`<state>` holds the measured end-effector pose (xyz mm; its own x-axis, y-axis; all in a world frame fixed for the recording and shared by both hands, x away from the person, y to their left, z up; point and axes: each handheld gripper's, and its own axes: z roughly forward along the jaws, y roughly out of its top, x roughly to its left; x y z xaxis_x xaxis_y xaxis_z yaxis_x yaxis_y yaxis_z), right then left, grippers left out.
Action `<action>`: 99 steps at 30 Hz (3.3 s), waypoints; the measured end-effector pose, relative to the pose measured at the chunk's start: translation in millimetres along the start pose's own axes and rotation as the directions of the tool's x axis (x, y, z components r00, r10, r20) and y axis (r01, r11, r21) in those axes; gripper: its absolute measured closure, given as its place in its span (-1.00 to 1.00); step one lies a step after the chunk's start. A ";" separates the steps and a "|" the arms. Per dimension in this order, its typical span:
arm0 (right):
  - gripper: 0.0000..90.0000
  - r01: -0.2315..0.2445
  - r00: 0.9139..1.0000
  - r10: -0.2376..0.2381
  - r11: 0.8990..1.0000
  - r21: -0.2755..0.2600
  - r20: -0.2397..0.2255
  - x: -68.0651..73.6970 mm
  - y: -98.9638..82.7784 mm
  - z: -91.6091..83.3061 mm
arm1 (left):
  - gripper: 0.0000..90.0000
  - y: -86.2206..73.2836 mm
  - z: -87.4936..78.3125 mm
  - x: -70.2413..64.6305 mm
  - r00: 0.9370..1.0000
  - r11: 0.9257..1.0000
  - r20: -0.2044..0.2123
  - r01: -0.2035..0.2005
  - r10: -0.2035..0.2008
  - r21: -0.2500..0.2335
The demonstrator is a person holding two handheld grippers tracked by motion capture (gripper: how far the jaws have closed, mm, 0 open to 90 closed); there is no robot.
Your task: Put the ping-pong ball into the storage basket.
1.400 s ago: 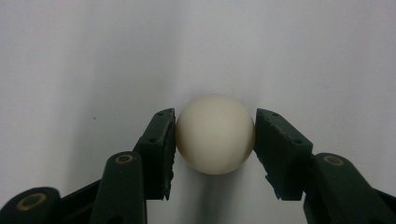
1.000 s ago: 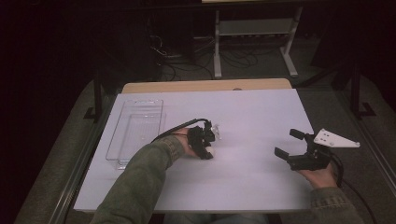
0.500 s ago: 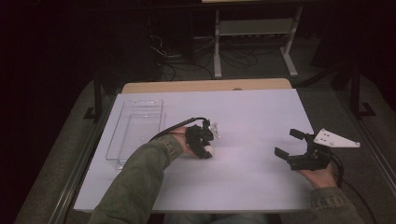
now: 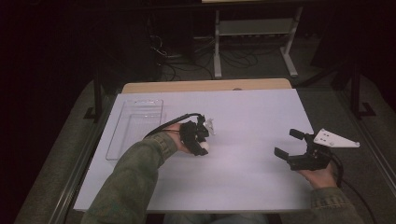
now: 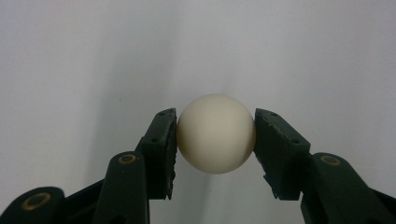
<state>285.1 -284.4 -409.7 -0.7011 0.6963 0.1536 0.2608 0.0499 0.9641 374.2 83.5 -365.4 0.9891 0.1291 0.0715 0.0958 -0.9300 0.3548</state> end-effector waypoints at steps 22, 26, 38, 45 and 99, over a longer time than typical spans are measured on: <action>-1.00 -0.007 1.000 0.007 1.000 -0.003 0.000 -0.3 0.1 -0.7 | 0.12 1.5 -40.9 0.1 1.000 1.000 -0.017 -0.006 0.006 -0.006; -1.00 -0.007 1.000 0.007 1.000 -0.003 -0.001 -0.2 0.1 -0.7 | 0.12 2.2 -47.9 -0.2 1.000 1.000 -0.022 -0.011 0.011 -0.004; -1.00 -0.008 1.000 0.008 1.000 -0.002 -0.004 -0.3 0.0 -0.6 | 0.12 9.9 -62.3 -1.6 0.999 1.000 -0.023 -0.031 0.031 0.000; -1.00 -0.005 1.000 0.005 1.000 0.002 -0.005 -0.1 -0.3 0.0 | 0.12 10.6 -66.2 -3.6 0.999 0.999 -0.015 -0.043 0.043 0.002; -1.00 -0.003 1.000 0.003 1.000 0.001 -0.003 0.6 0.0 -0.6 | 0.12 14.8 -148.2 -7.6 0.994 0.996 -0.070 -0.085 0.085 -0.003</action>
<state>284.3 -284.4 -409.5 -0.7022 0.6944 0.1571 0.2634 0.0484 0.9635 351.5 119.8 -222.6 0.9833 0.0735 0.1666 0.0106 -0.9364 0.3506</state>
